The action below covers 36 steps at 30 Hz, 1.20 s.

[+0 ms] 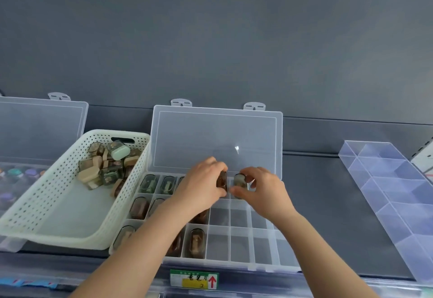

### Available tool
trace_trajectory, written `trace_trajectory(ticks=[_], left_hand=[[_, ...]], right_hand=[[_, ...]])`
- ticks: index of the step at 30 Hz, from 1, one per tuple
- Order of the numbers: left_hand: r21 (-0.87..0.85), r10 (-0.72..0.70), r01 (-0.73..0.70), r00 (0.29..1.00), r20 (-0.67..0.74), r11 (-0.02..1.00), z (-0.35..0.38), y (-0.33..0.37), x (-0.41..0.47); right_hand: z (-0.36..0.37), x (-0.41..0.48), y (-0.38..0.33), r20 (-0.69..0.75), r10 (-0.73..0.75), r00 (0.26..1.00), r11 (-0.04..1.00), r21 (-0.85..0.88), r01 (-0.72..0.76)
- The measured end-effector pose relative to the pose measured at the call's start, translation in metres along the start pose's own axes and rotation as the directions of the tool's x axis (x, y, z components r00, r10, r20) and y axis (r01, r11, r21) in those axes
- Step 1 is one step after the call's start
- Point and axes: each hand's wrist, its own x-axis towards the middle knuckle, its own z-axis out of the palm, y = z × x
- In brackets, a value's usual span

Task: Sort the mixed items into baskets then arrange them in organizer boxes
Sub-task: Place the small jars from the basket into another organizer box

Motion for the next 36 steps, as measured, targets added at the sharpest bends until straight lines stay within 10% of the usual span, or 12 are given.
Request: trace_trajectory(ticks=[19, 36], left_hand=[[0.076, 0.017, -0.028, 0.990, 0.139, 0.997, 0.012, -0.009, 0.004], [0.396, -0.297, 0.370, 0.925, -0.236, 0.840, -0.104, -0.152, -0.070]], right_hand=[[0.005, 0.011, 0.005, 0.099, -0.078, 0.992, 0.975, -0.201, 0.096], [0.064, 0.044, -0.142, 0.126, -0.499, 0.857, 0.854, -0.098, 0.512]])
